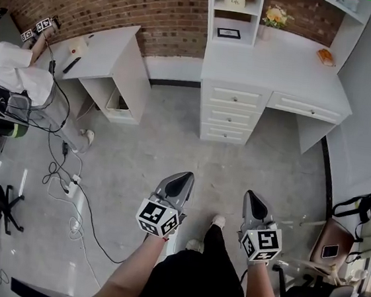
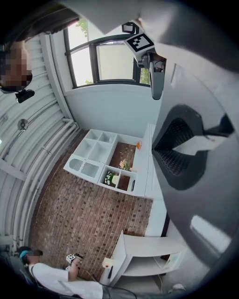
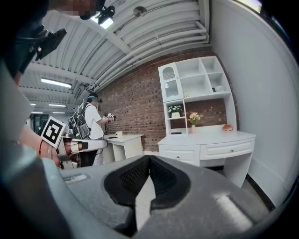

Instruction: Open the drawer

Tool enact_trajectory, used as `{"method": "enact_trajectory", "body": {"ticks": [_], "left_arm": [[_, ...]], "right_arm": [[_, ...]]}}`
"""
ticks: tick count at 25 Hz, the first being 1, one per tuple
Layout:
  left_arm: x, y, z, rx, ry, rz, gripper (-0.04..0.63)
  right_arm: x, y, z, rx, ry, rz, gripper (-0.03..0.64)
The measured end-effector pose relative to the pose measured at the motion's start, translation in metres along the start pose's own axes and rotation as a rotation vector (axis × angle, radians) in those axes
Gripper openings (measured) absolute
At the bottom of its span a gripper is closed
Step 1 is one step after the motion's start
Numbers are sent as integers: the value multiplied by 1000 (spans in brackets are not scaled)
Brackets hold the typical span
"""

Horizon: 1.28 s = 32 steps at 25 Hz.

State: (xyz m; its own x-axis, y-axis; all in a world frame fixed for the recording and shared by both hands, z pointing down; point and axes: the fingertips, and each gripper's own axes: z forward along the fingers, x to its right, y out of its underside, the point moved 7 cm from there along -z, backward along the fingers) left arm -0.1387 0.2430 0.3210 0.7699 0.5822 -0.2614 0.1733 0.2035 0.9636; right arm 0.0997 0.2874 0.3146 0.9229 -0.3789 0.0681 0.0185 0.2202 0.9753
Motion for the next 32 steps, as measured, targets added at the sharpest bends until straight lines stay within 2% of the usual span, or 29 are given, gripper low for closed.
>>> {"method": "enact_trajectory", "body": {"ticks": [10,19,32], "left_arm": [[-26,-4,66,-3,-21,5,3],[-57,-14,153,0,-44,5,3],[-86,-18,229,-15,-100,7,3]], "right_arm": [[47,-9,65,-4,-22,2,2],[107,-29,145,-13,-51,-26,2],[160,-33,226,-50,-142,-23,2]]}}
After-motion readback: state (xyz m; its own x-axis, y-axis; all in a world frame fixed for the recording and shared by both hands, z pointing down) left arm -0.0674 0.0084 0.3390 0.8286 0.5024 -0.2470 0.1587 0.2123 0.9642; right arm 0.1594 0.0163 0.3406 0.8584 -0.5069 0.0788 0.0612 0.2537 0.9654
